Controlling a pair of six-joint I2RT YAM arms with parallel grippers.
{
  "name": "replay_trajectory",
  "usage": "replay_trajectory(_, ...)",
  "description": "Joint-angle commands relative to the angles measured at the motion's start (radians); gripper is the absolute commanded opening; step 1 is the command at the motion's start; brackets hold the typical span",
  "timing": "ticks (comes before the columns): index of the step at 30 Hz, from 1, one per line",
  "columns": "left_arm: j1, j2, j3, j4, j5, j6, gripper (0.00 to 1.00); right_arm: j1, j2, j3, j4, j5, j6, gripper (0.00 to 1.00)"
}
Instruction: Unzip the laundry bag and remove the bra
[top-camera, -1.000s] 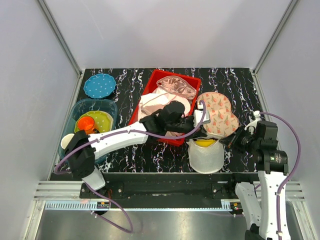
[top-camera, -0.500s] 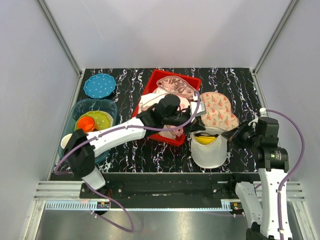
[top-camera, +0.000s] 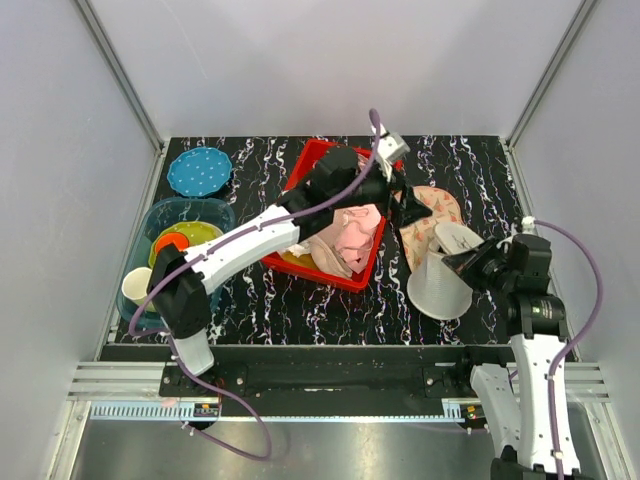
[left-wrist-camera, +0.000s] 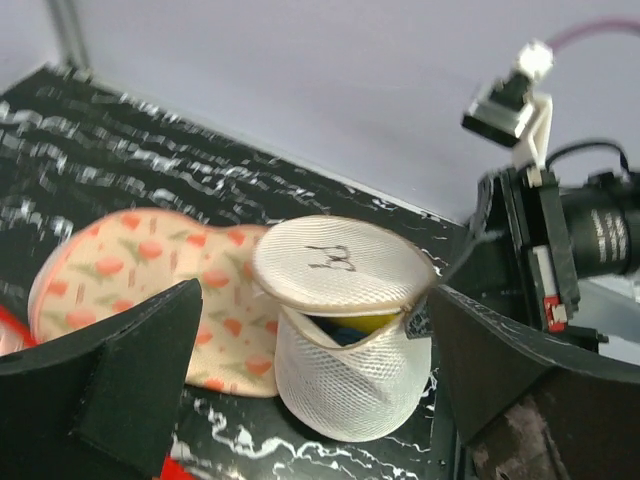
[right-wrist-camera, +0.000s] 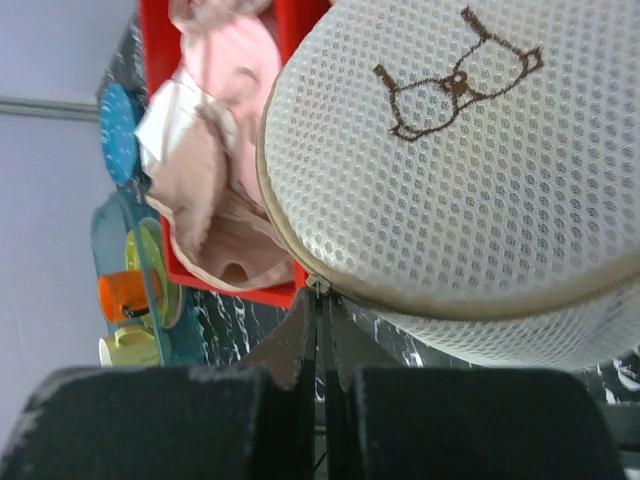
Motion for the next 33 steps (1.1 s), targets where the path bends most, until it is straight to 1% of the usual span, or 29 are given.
replay_trajectory(1, 0.041, -0.097, -0.062, 0.045, -0.077, -0.218, 0.99, -0.002, -0.009, -0.099, 0.104, -0.063, 0.051, 0.0)
replay_trajectory(4, 0.041, -0.091, -0.092, -0.009, -0.074, -0.383, 0.99, -0.004, -0.017, -0.113, 0.104, -0.058, 0.046, 0.0)
replay_trajectory(5, 0.041, -0.079, -0.101, -0.014, -0.066, -0.51, 0.99, -0.002, -0.018, -0.116, 0.104, -0.058, 0.046, 0.0)
replay_trajectory(7, 0.045, -0.036, -0.11, -0.065, -0.057, -0.624, 0.99, -0.002, -0.021, -0.127, 0.101, -0.063, 0.045, 0.0)
replay_trajectory(8, 0.045, -0.024, -0.115, -0.084, -0.037, -0.704, 0.99, -0.002, -0.023, -0.129, 0.099, -0.066, 0.043, 0.0)
replay_trajectory(9, 0.048, -0.008, -0.118, -0.086, -0.007, -0.738, 0.99, -0.002, -0.029, -0.132, 0.098, -0.067, 0.043, 0.0)
replay_trajectory(10, 0.048, 0.01, -0.13, -0.063, 0.071, -0.77, 0.99, -0.002, -0.032, -0.136, 0.09, -0.068, 0.04, 0.0)
replay_trajectory(11, 0.043, 0.038, -0.138, -0.035, 0.105, -0.833, 0.99, -0.002, -0.034, -0.138, 0.085, -0.068, 0.039, 0.0)
replay_trajectory(12, 0.034, 0.053, -0.145, 0.013, 0.137, -0.861, 0.99, -0.002, -0.035, -0.138, 0.081, -0.068, 0.034, 0.0)
replay_trajectory(14, 0.017, 0.099, -0.133, 0.051, 0.202, -0.888, 0.99, -0.002, -0.037, -0.141, 0.069, -0.06, 0.03, 0.0)
replay_trajectory(16, -0.008, 0.136, -0.093, 0.002, 0.219, -0.884, 0.99, -0.002, -0.04, -0.147, 0.062, -0.043, 0.025, 0.0)
replay_trajectory(18, -0.02, 0.183, -0.049, -0.046, 0.222, -0.904, 0.99, -0.002, -0.044, -0.153, 0.061, -0.038, 0.022, 0.0)
replay_trajectory(20, -0.02, 0.202, -0.039, -0.09, 0.208, -0.922, 0.99, -0.002, -0.041, -0.15, 0.056, -0.038, 0.016, 0.0)
replay_trajectory(21, -0.021, 0.205, -0.042, -0.139, 0.196, -0.919, 0.99, -0.002, -0.043, -0.149, 0.053, -0.035, 0.013, 0.0)
replay_trajectory(22, -0.02, 0.207, -0.047, -0.152, 0.162, -0.919, 0.99, -0.002, -0.041, -0.149, 0.05, -0.031, 0.01, 0.0)
replay_trajectory(23, -0.02, 0.207, -0.059, -0.141, 0.158, -0.954, 0.99, -0.004, -0.043, -0.149, 0.049, -0.026, 0.005, 0.0)
replay_trajectory(24, -0.02, 0.217, -0.07, -0.091, 0.167, -0.977, 0.99, -0.002, -0.041, -0.153, 0.049, -0.023, 0.002, 0.0)
replay_trajectory(28, -0.023, 0.291, -0.033, -0.061, 0.19, -1.033, 0.99, -0.002, -0.031, -0.155, 0.05, -0.029, -0.003, 0.0)
replay_trajectory(31, -0.024, 0.303, -0.029, -0.001, 0.193, -1.074, 0.98, -0.002, -0.034, -0.152, 0.042, -0.025, -0.009, 0.0)
replay_trajectory(33, -0.028, 0.3, -0.024, -0.004, 0.185, -1.071, 0.88, -0.002, -0.04, -0.153, 0.038, -0.022, -0.013, 0.0)
